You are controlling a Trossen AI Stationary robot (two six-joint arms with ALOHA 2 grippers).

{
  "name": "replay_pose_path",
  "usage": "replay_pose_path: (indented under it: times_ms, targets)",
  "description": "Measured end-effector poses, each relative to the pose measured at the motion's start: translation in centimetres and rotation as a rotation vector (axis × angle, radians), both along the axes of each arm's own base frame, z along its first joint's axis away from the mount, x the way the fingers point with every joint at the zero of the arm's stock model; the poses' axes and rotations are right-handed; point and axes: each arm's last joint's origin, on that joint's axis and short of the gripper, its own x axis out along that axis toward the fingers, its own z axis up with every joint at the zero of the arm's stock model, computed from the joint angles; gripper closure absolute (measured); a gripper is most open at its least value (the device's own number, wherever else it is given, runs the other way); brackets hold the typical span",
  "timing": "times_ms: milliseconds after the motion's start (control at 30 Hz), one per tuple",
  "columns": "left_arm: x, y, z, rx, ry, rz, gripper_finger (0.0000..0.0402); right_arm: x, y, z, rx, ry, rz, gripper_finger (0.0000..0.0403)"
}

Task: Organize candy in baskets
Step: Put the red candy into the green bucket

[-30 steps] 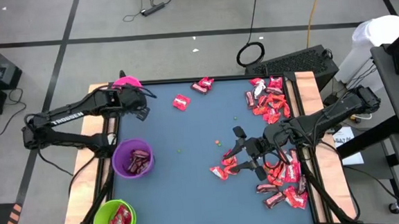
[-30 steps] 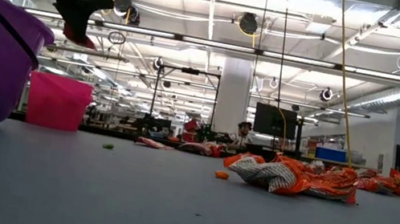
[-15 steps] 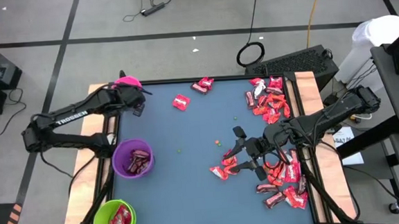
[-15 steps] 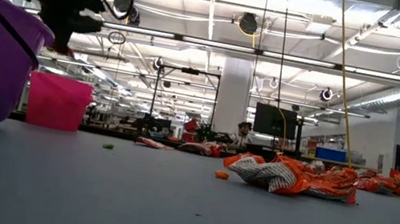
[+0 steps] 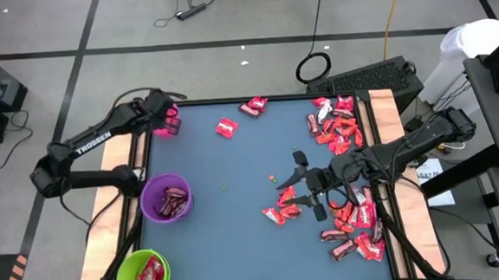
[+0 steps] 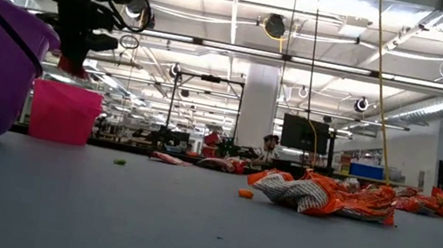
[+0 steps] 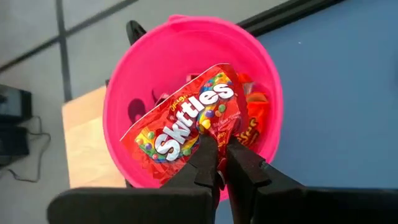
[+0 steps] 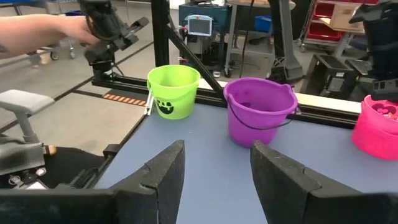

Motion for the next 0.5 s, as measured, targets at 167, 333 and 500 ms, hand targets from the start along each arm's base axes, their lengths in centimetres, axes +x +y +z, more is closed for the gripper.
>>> replay_pose_path:
  times_ms: [167, 333, 500]
  targets:
    - [-1.0, 1.3, -0.6, -0.097, -0.041, 0.016, 0.0382, 0.0, 0.0, 0.0, 0.0, 0.001, 0.001, 0.0232]
    - [-1.6, 2.1, -1.1, -0.202, -0.098, 0.002, 0.0382, 0.5, 0.1, -0.7, -0.024, 0.022, 0.006, 0.0232]
    - [-1.8, 2.5, -1.1, -0.22, -0.144, -0.015, 0.0382, 1.3, 0.4, -1.6, -0.065, 0.045, 0.013, 0.0232]
